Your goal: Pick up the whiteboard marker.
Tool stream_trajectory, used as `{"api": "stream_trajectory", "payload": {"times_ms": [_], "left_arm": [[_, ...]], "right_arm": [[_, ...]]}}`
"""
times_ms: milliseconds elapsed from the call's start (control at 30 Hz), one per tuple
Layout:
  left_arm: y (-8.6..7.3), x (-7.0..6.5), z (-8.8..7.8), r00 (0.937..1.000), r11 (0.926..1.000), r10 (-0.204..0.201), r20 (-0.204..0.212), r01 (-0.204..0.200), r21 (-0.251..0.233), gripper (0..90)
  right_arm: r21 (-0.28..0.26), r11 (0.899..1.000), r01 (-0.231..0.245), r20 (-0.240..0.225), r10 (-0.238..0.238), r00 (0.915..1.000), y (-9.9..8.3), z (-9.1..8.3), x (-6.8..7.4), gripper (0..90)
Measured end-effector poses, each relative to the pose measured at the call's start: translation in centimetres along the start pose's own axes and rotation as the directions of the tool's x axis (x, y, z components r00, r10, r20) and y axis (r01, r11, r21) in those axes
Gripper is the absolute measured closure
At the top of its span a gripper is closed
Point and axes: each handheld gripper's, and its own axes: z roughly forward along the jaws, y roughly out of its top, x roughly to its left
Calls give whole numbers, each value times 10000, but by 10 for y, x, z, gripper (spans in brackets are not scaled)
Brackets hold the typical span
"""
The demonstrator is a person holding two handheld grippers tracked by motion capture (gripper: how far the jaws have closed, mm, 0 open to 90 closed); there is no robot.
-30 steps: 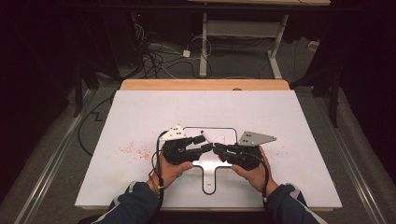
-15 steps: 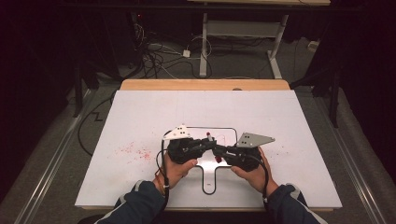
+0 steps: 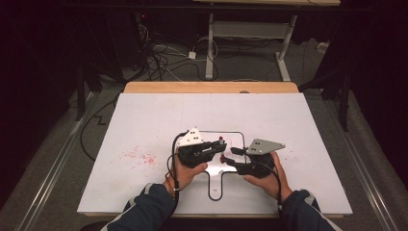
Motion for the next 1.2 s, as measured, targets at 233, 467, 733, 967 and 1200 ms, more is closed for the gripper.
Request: {"api": "stream_trajectory", "payload": {"times_ms": [233,467,733,967,1200], "left_arm": [[-17,-3,15,9970,9959,760,-157,-752,504,788],[-17,-7,13,9915,9897,1297,-93,-1288,623,789],[-19,-8,6,9891,9868,1468,-74,-1459,703,789],[-19,-6,6,9849,9837,1667,-463,-1629,760,789],[-20,-11,14,9894,9885,1449,-63,-1445,451,789]], "right_arm": [[105,9958,-906,868,893,9922,-27,-32,-32,493],[280,9955,-907,1030,874,9908,-31,-35,-33,487],[404,9974,-591,1043,547,9930,-29,-33,-29,474],[248,9979,-599,1058,570,9928,-28,-36,-29,467],[36,9983,-581,1098,573,9923,-25,-39,-28,435]]}}
